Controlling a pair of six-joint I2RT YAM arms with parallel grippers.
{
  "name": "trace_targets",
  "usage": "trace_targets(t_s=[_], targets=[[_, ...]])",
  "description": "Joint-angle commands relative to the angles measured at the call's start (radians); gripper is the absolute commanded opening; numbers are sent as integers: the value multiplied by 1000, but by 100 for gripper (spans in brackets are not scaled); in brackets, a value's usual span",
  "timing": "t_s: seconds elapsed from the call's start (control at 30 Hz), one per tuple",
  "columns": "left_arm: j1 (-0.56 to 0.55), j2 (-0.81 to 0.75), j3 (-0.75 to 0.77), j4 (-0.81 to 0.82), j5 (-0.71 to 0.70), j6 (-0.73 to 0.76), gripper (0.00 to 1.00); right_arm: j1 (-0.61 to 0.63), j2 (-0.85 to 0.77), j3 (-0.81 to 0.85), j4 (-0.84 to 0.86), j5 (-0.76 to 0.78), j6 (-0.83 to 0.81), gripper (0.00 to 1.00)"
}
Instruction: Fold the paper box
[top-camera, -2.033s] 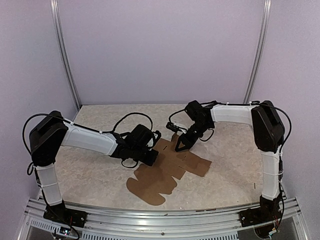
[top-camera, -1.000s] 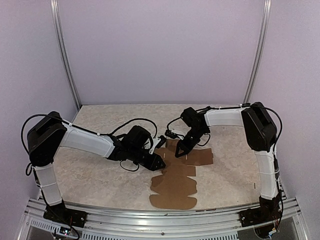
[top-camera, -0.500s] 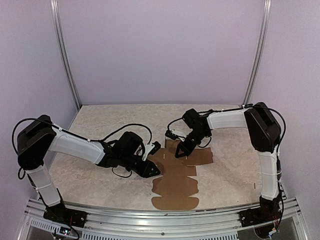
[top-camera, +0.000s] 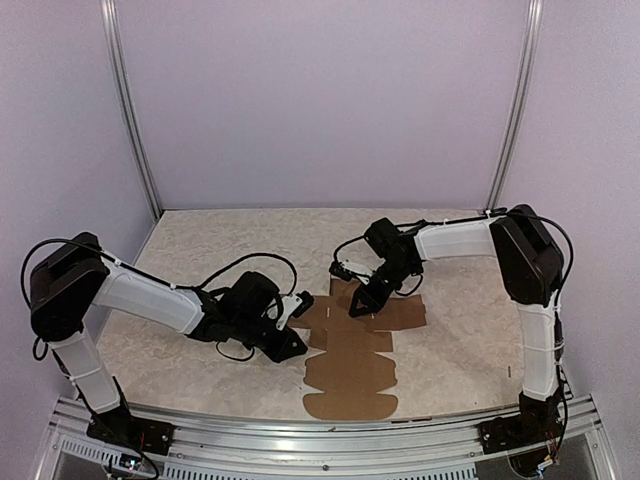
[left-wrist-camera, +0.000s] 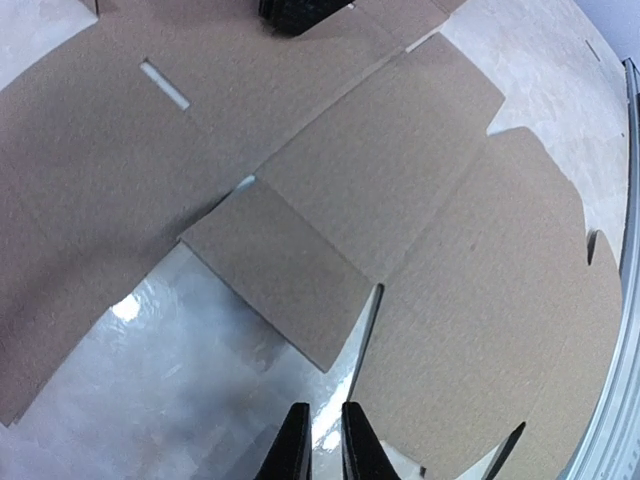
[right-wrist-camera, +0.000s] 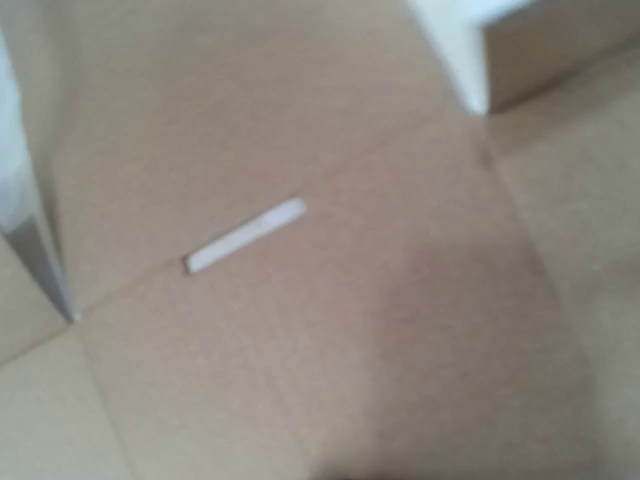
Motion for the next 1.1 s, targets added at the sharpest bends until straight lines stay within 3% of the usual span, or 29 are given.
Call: trace_targets(t_s=[0.0,0.4,0.83,1.07], targets=[[4,-16,-19,-4,-35,31,12,19,0,-54,-70,57,-35,16],[5,80,49,47,-36,38,12,42,-85,-122,-39,114,-92,58],[-4,127,98,121,-47,47,11,105,-70,-190,22,257,-101,54],[-10,78,41,242,94,43,14,105,-55,-199,32,261,-91,54]])
